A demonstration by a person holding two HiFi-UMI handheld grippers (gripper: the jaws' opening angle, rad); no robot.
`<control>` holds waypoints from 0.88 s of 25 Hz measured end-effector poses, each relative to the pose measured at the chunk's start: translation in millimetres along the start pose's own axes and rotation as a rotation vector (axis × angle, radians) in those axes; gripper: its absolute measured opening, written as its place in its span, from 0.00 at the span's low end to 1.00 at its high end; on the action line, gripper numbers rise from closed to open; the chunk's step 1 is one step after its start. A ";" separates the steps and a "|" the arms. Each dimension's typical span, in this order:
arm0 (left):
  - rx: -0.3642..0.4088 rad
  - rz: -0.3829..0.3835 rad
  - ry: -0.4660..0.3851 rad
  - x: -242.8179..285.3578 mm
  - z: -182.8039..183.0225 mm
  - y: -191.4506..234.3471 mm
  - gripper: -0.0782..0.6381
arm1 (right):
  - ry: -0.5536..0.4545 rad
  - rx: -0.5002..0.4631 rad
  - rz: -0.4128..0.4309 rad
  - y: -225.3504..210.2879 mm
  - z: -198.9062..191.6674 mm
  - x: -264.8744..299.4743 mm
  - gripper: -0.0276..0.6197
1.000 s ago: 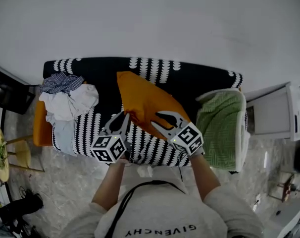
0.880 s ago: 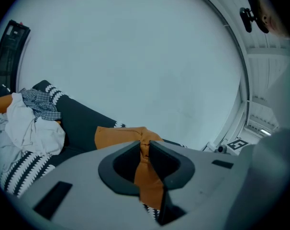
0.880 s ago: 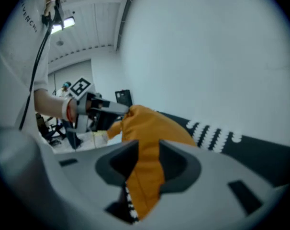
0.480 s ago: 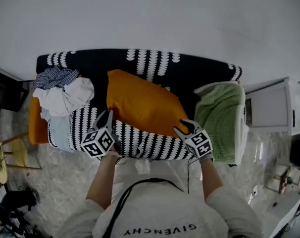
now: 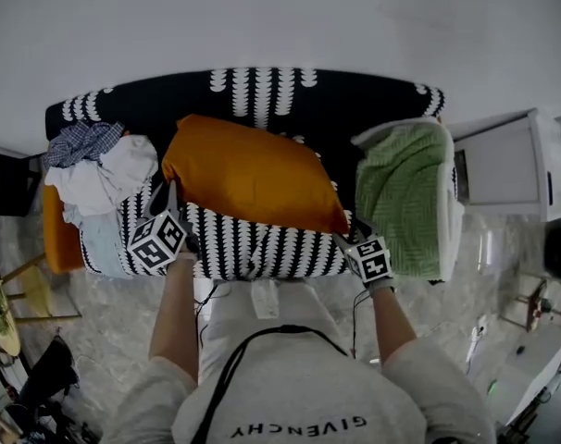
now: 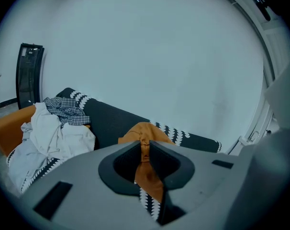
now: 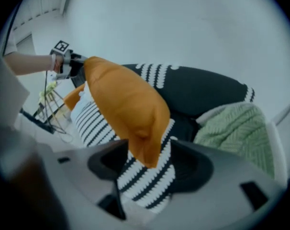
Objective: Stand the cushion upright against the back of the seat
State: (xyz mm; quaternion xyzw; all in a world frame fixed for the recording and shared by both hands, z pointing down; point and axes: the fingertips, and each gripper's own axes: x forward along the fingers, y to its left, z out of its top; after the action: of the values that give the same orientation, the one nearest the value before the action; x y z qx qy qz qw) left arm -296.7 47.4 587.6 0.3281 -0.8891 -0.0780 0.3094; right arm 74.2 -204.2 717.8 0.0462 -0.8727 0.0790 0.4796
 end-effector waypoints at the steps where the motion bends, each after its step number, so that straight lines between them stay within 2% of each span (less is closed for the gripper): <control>1: 0.000 0.007 -0.001 1.0 0.1 2.7 0.22 | 0.004 0.049 -0.003 -3.1 -4.7 3.0 0.45; 5: 0.005 0.033 0.007 1.2 -3.9 10.3 0.22 | 0.084 0.221 0.050 -1.4 -26.8 22.3 0.44; 7: 0.006 0.041 0.013 -1.7 -8.6 13.0 0.22 | 0.097 0.243 0.060 1.0 -24.7 27.0 0.42; 9: 0.008 0.051 0.015 -6.3 -12.5 16.1 0.22 | 0.092 0.201 0.045 2.3 -13.7 26.9 0.19; 10: 0.008 0.058 0.015 -8.6 -13.9 18.3 0.22 | 0.089 0.169 0.039 4.0 -6.0 26.2 0.15; 14: -0.042 0.098 0.001 -21.0 -19.4 34.6 0.21 | 0.021 0.066 0.015 7.6 44.2 16.5 0.12; 18: -0.140 0.138 -0.019 -36.7 -30.7 64.2 0.21 | -0.123 0.126 0.051 -1.9 108.2 0.4 0.10; 22: -0.157 0.135 -0.029 -41.9 -33.7 74.1 0.20 | -0.177 0.074 0.083 2.3 150.6 -7.1 0.10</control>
State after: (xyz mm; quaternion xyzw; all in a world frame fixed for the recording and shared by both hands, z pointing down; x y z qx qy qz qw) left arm -291.2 133.3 618.9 0.2410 -0.9047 -0.1314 0.3259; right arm -47.3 -229.4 632.2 0.0345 -0.9093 0.1263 0.3949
